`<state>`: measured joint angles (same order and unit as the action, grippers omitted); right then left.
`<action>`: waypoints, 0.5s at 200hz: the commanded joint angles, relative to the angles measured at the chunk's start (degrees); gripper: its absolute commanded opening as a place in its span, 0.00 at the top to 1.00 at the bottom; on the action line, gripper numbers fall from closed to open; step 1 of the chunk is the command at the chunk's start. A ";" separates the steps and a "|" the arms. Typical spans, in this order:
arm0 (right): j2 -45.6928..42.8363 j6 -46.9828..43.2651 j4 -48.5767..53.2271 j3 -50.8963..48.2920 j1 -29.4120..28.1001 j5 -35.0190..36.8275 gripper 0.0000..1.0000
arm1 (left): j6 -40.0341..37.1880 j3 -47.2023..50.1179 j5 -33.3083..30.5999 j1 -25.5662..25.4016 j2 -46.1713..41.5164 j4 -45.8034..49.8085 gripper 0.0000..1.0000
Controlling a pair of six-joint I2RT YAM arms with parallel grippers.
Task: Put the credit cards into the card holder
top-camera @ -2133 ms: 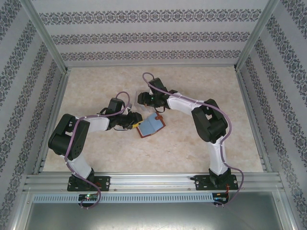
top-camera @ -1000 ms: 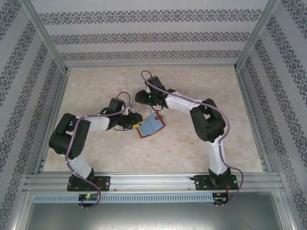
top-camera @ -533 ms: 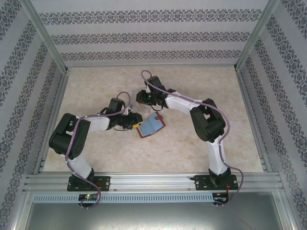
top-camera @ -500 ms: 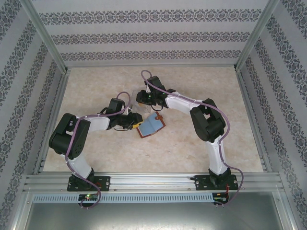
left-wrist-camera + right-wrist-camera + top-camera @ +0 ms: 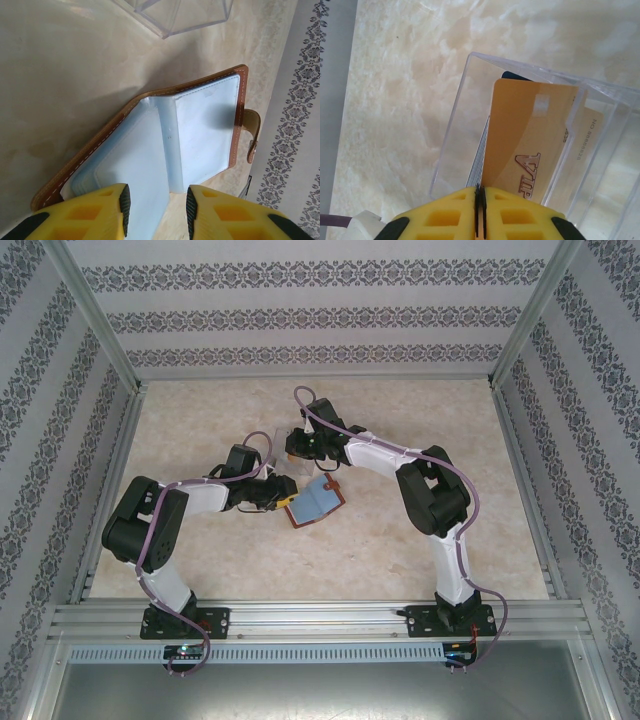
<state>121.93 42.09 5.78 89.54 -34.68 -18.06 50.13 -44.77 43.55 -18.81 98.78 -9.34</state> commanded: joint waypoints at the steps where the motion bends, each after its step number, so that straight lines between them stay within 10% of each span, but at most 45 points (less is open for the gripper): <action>1: -2.12 -0.25 0.96 1.87 0.33 -1.70 0.91 | -0.72 -0.78 1.41 -0.76 0.19 1.16 0.62; 100: -4.86 -1.48 2.06 -0.63 1.89 -1.82 1.00 | -0.56 -1.15 1.36 -0.71 -0.26 1.61 0.63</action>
<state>120.68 41.85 7.29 89.49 -33.47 -18.98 50.13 -44.77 43.57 -18.81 98.78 -9.34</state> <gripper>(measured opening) 0.041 0.374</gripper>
